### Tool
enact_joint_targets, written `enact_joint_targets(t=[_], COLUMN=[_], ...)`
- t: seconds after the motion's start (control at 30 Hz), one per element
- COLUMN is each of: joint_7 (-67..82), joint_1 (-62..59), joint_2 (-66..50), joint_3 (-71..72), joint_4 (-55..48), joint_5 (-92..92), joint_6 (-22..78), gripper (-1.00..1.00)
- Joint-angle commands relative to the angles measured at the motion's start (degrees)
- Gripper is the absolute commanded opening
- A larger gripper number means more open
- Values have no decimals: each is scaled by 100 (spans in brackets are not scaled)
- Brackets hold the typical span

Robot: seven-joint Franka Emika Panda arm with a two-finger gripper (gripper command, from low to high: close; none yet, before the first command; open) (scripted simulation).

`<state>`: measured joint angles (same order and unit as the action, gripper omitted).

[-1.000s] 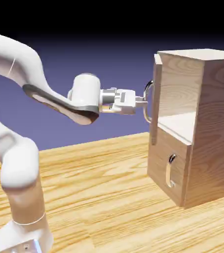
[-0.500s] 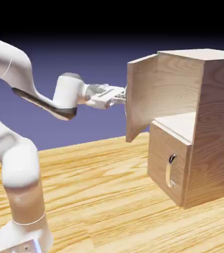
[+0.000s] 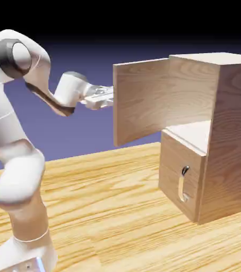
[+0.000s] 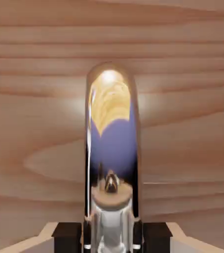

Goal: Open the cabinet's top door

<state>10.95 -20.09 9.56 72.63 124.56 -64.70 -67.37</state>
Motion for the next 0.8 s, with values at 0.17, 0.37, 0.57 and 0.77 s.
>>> enact_joint_targets(t=[0.17,0.37,0.57,0.77], joint_7=[-49,152,570,984], joint_1=[-1146,-2391,-3637,-4550], joint_2=[-136,441,1470,2342], joint_3=[1193,2239,3104,3615], joint_4=[-268,-531,-1224,-2097], joint_5=[74,509,1310,1963], joint_6=[291,103,70,382], gripper=[-100,-100,-100,100])
